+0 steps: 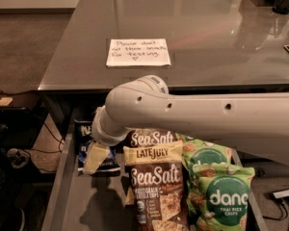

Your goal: Pick green rice chip bag from top drawer and place on counter

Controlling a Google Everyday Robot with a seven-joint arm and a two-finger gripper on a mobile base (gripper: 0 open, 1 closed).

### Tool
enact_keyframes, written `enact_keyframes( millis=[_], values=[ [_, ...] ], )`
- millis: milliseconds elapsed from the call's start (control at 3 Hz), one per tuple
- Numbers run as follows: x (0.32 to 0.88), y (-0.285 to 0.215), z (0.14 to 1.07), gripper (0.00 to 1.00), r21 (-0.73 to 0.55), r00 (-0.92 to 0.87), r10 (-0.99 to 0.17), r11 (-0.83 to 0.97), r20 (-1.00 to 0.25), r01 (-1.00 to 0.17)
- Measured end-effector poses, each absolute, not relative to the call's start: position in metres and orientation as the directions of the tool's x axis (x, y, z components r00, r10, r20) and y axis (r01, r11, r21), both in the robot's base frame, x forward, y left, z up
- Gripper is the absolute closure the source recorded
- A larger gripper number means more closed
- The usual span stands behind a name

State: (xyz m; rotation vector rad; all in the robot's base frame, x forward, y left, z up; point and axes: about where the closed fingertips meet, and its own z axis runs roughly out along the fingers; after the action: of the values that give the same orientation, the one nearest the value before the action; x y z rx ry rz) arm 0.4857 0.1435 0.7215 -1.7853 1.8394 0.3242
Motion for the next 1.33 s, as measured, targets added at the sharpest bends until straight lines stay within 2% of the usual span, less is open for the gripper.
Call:
enact_keyframes(
  millis=[1333],
  values=[
    [0.533, 0.161, 0.65, 0.0, -0.123, 0.181, -0.772, -0.133, -0.61, -0.983]
  ],
)
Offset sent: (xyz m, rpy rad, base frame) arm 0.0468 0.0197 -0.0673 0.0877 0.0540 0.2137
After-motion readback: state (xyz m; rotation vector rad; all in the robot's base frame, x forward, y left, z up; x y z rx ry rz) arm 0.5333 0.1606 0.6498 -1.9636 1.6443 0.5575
